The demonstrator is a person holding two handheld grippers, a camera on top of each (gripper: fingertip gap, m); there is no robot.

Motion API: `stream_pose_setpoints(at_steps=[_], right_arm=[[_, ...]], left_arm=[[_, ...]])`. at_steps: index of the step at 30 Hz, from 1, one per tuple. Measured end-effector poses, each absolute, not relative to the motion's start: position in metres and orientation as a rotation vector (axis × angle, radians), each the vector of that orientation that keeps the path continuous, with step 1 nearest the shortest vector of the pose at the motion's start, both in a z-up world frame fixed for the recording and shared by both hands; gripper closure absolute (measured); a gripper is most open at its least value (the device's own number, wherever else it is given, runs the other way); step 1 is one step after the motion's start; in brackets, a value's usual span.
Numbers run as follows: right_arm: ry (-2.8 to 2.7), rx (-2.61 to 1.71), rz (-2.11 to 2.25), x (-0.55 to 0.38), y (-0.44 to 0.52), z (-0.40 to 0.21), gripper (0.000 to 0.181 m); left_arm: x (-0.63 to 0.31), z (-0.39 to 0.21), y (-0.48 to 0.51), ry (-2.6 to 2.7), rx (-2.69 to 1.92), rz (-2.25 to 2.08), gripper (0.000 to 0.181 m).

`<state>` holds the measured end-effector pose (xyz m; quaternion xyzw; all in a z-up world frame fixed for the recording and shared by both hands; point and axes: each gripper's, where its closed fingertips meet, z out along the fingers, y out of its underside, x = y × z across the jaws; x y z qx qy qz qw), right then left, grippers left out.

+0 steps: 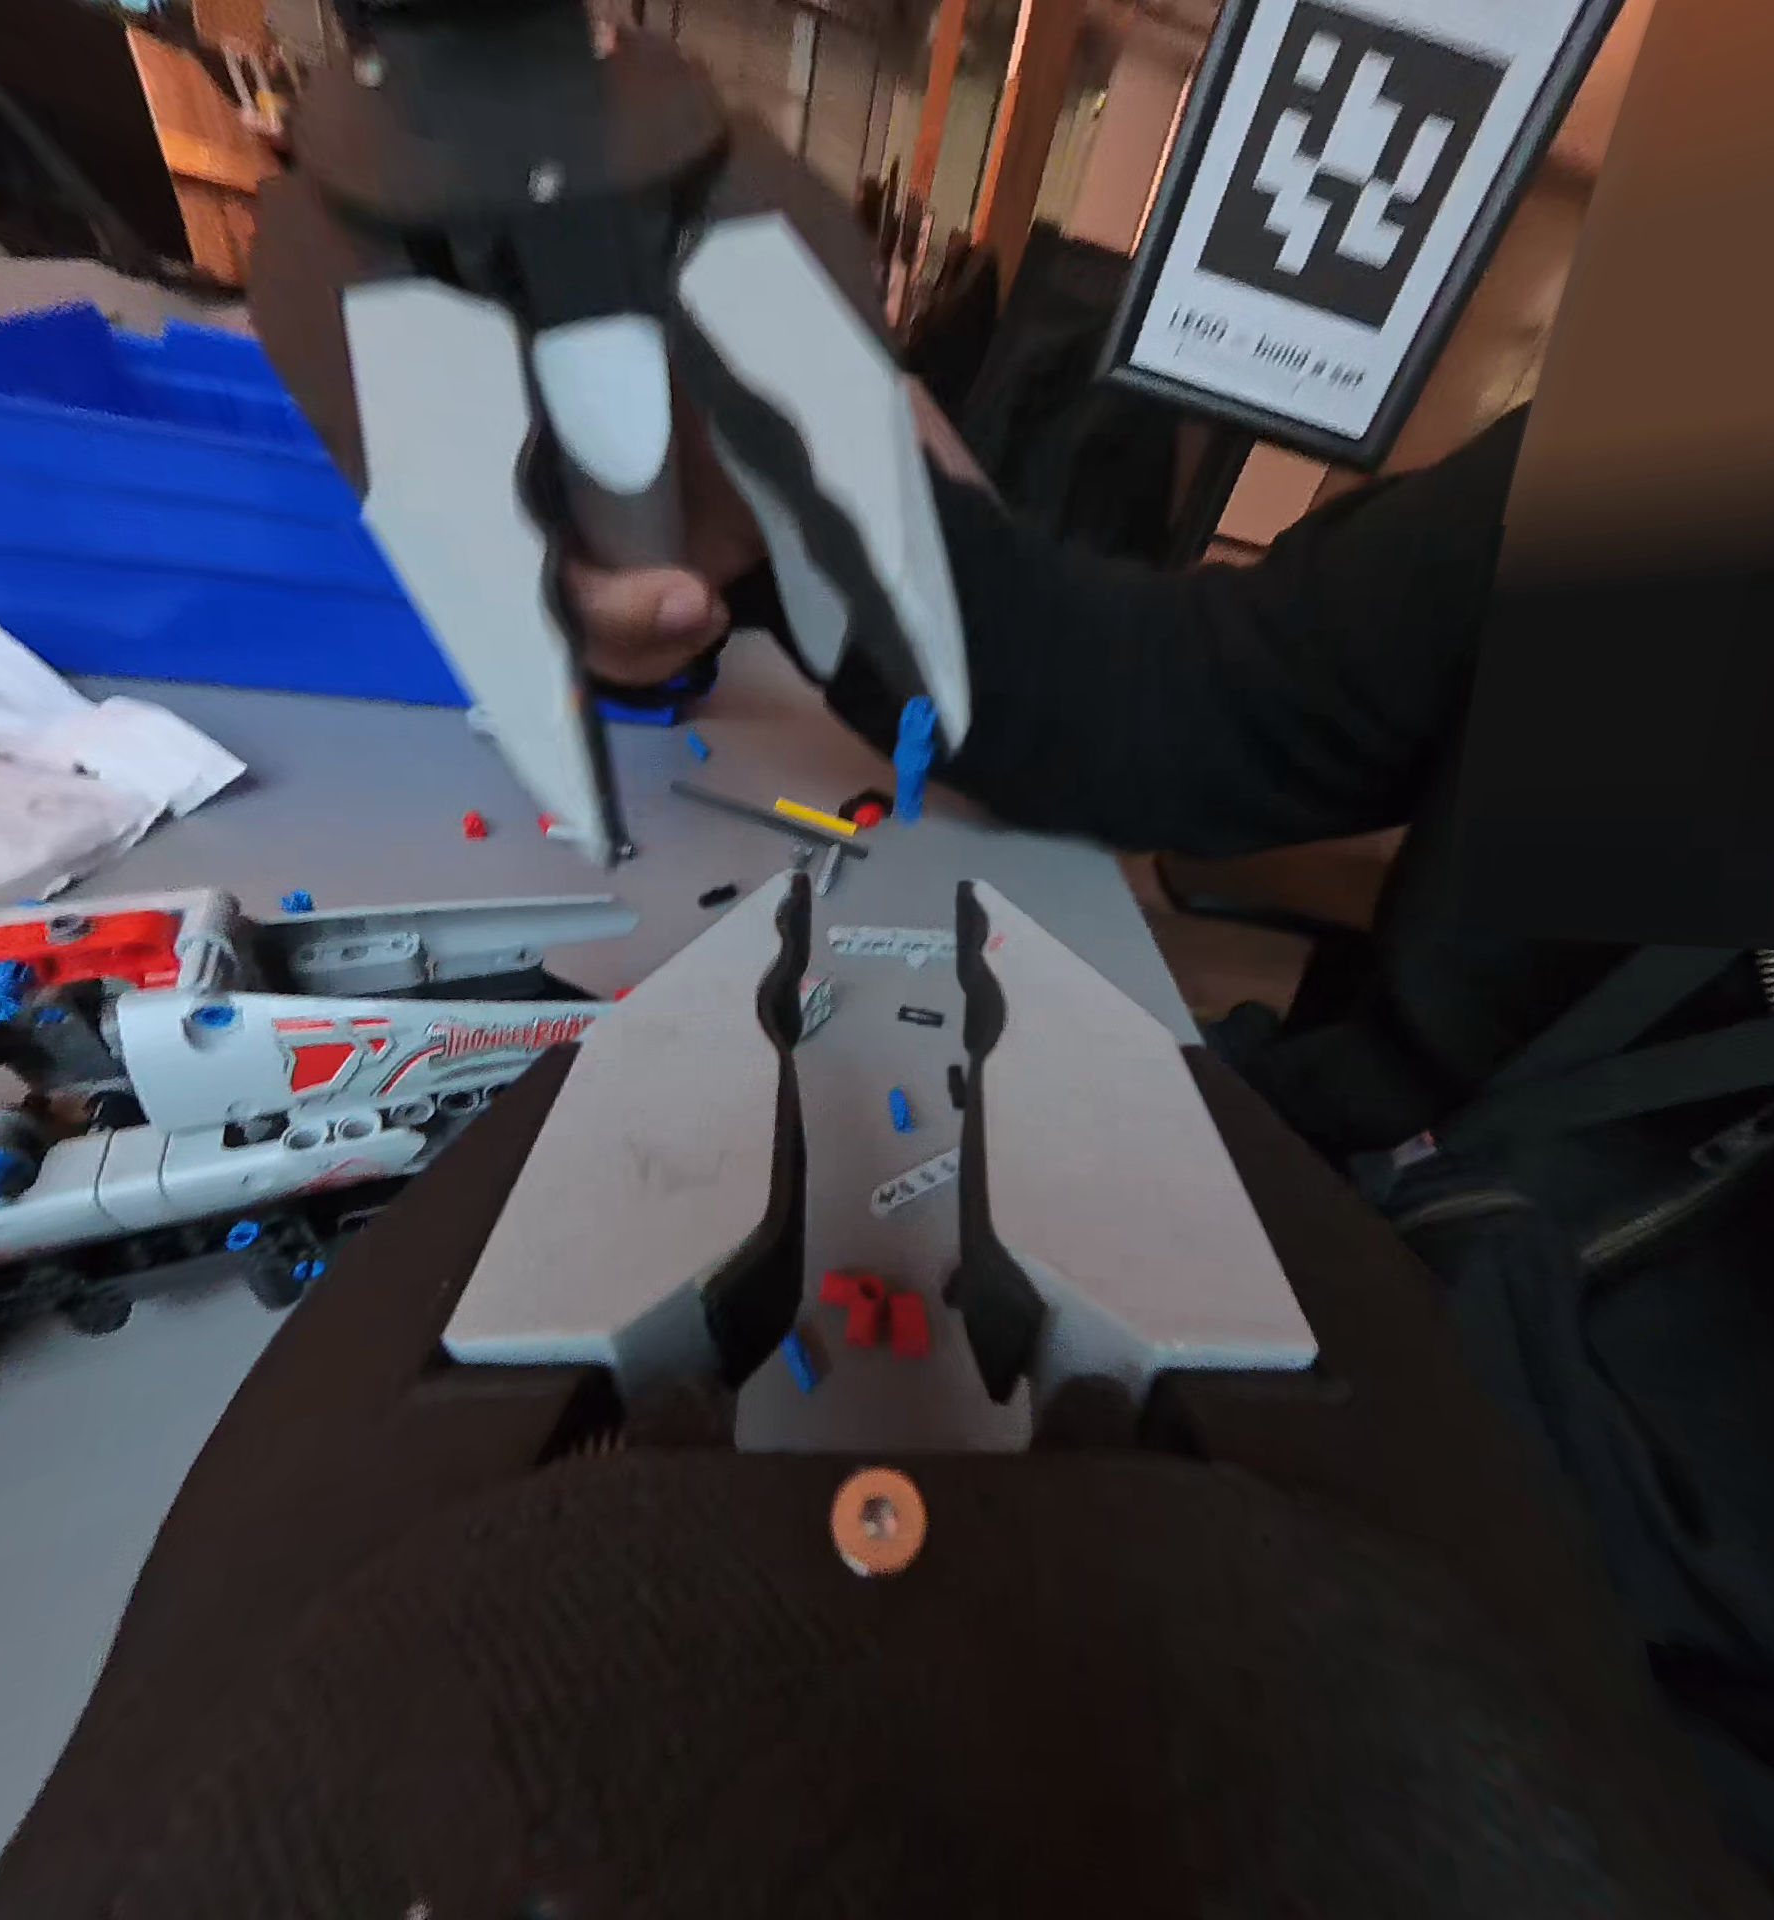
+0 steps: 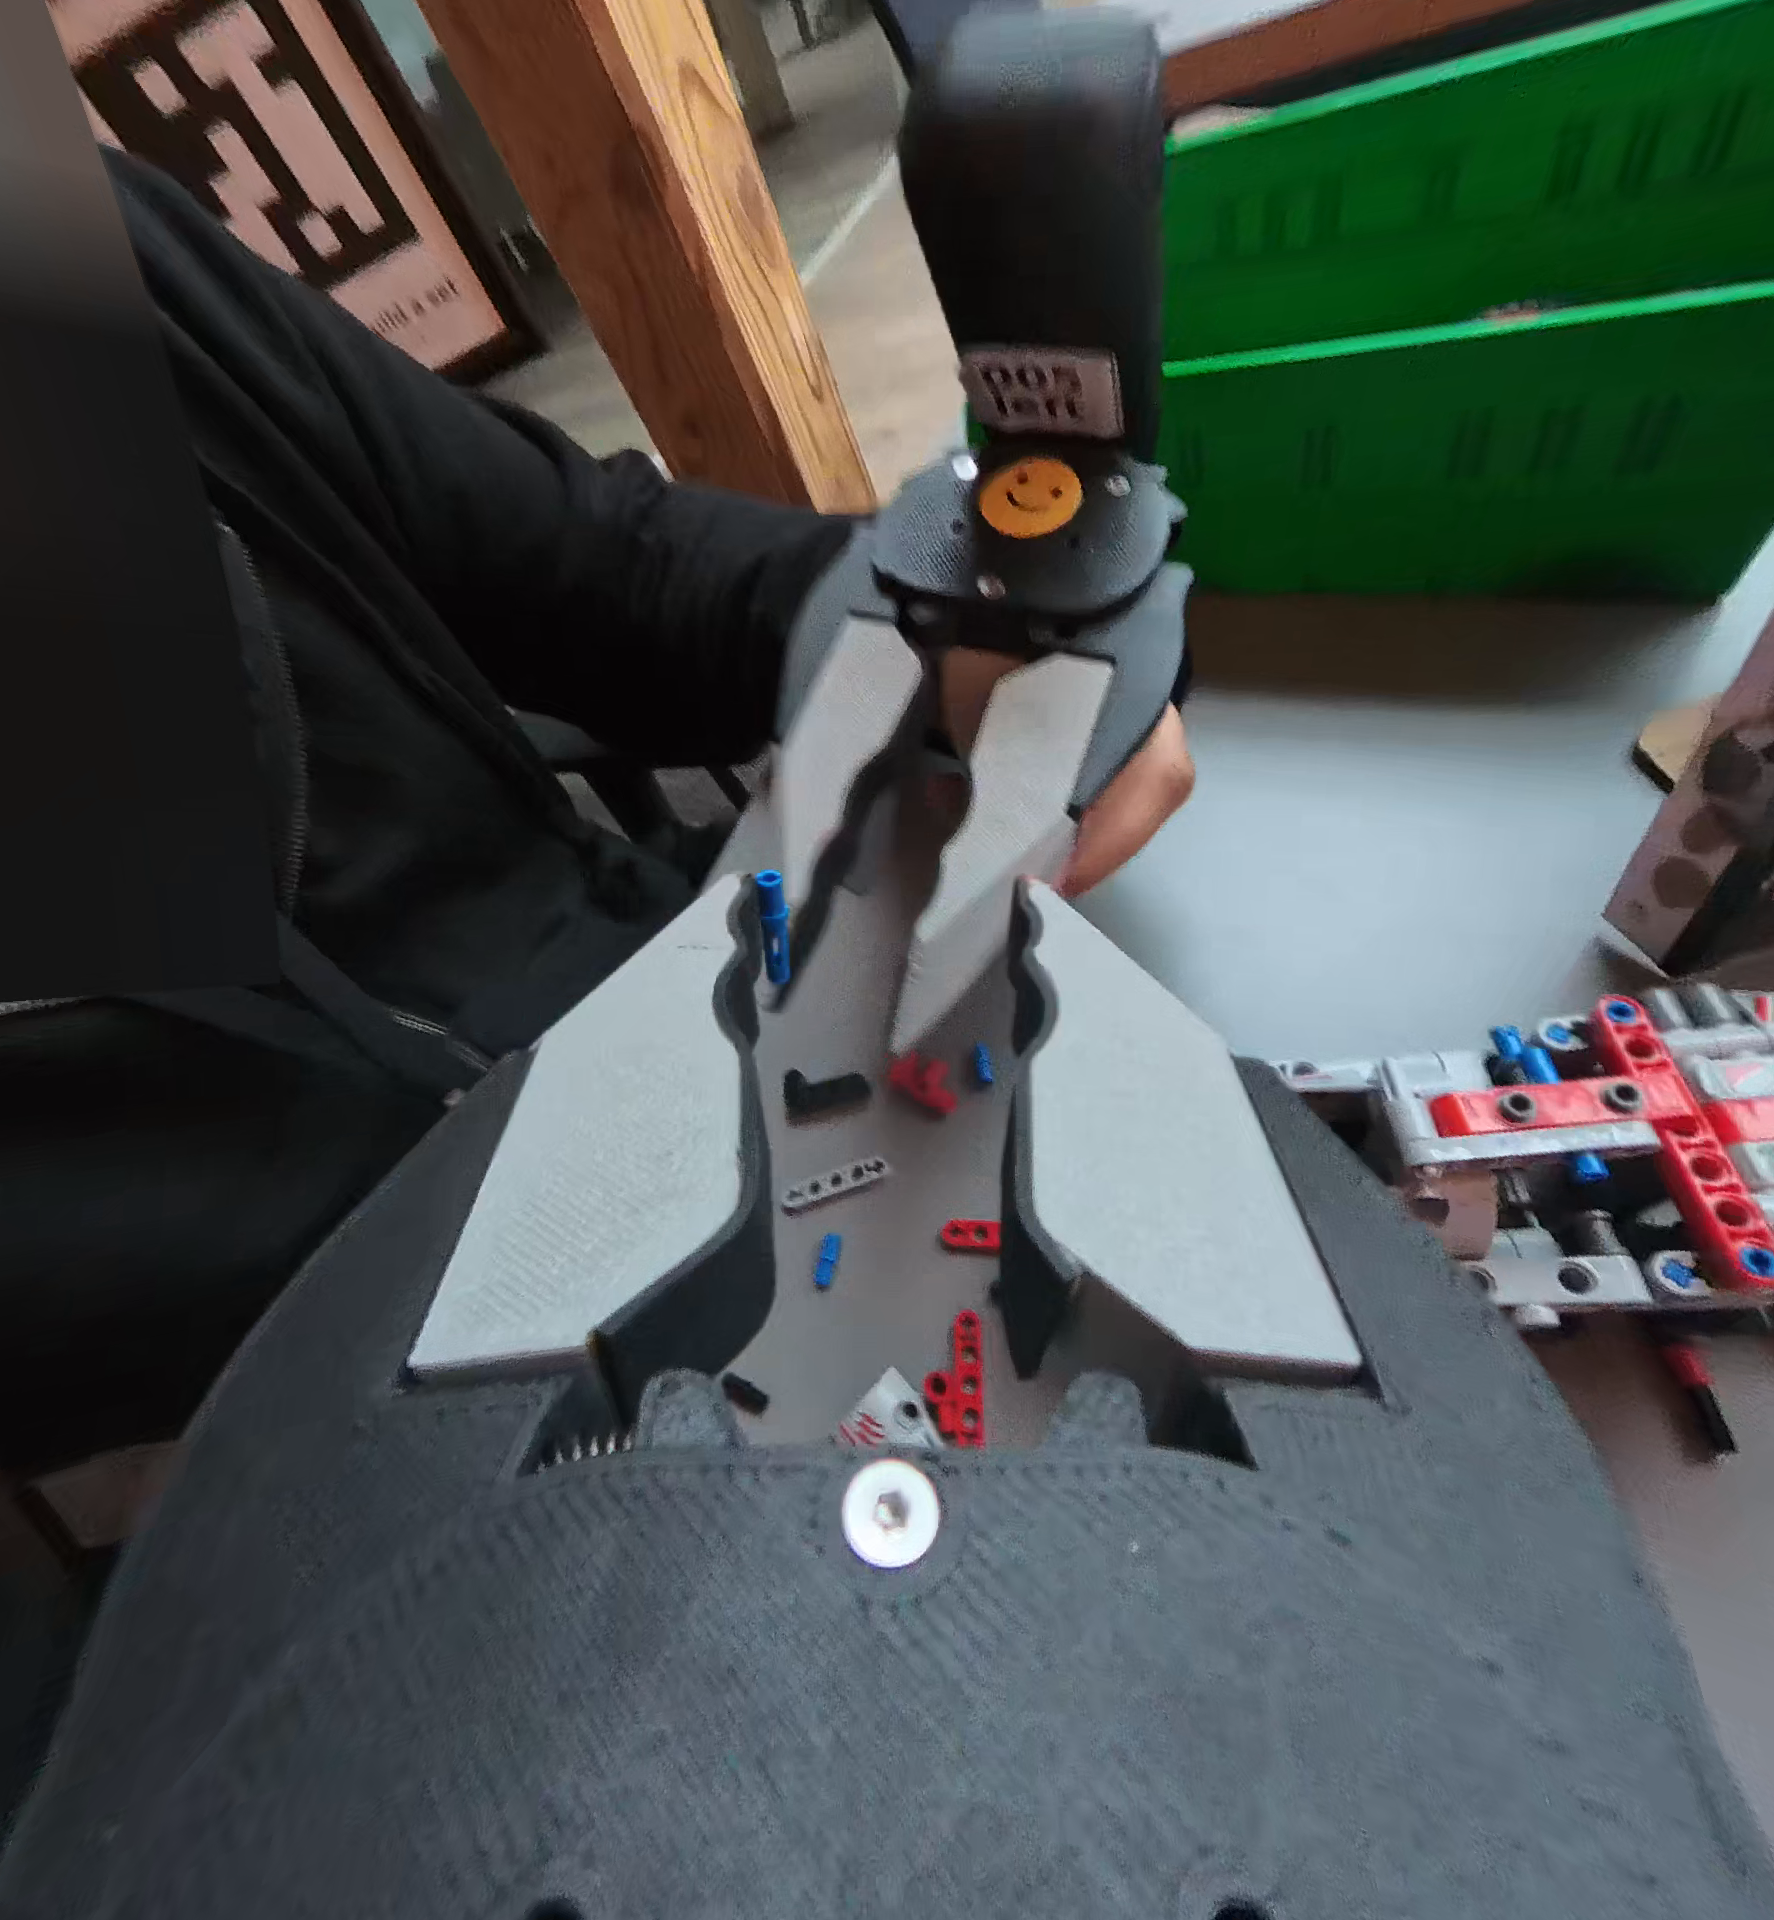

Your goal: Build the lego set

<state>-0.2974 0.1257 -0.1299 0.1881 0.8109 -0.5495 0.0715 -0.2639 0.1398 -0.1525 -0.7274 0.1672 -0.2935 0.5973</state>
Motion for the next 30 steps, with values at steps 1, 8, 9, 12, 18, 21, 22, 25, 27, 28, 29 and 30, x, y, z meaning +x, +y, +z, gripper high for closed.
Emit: stream_pose_setpoints(at_steps=[1,8,9,12,18,21,22,25,27,28,29,30], right_arm=[[2.477,0.575,-1.614,-0.3,0.124,-0.138,0.134],[2.693,0.684,-1.399,-0.314,0.14,-0.175,0.135],[2.726,0.7,-1.358,-0.315,0.143,-0.179,0.135],[2.799,0.689,-1.288,-0.313,0.146,-0.182,0.135],[2.809,0.714,-1.39,-0.314,0.161,-0.159,0.133],[2.792,0.738,-1.447,-0.316,0.166,-0.149,0.134],[2.805,0.746,-1.446,-0.317,0.168,-0.148,0.134],[2.864,0.804,-1.414,-0.322,0.178,-0.15,0.134],[2.875,0.881,-1.415,-0.328,0.187,-0.147,0.137],[2.872,0.933,-1.418,-0.331,0.192,-0.146,0.138],[2.868,0.984,-1.424,-0.335,0.198,-0.144,0.14],[2.862,1.019,-1.435,-0.337,0.202,-0.142,0.141]], left_arm=[[-0.262,-0.149,0.139,0.394,-1.668,-0.692,0.153],[-0.282,-0.197,0.152,0.364,-1.917,-0.467,0.179],[-0.285,-0.211,0.153,0.376,-1.997,-0.42,0.178],[-0.289,-0.244,0.153,0.46,-2.16,-0.246,0.178],[-0.286,-0.249,0.154,0.455,-2.195,-0.24,0.123],[-0.286,-0.244,0.154,0.454,-2.162,-0.26,0.121],[-0.286,-0.243,0.154,0.456,-2.157,-0.262,0.119],[-0.286,-0.243,0.154,0.452,-2.158,-0.269,0.119],[-0.289,-0.241,0.154,0.441,-2.147,-0.265,0.121],[-0.291,-0.24,0.154,0.435,-2.143,-0.26,0.122],[-0.294,-0.24,0.153,0.429,-2.145,-0.256,0.123],[-0.297,-0.239,0.152,0.421,-2.147,-0.245,0.124]])
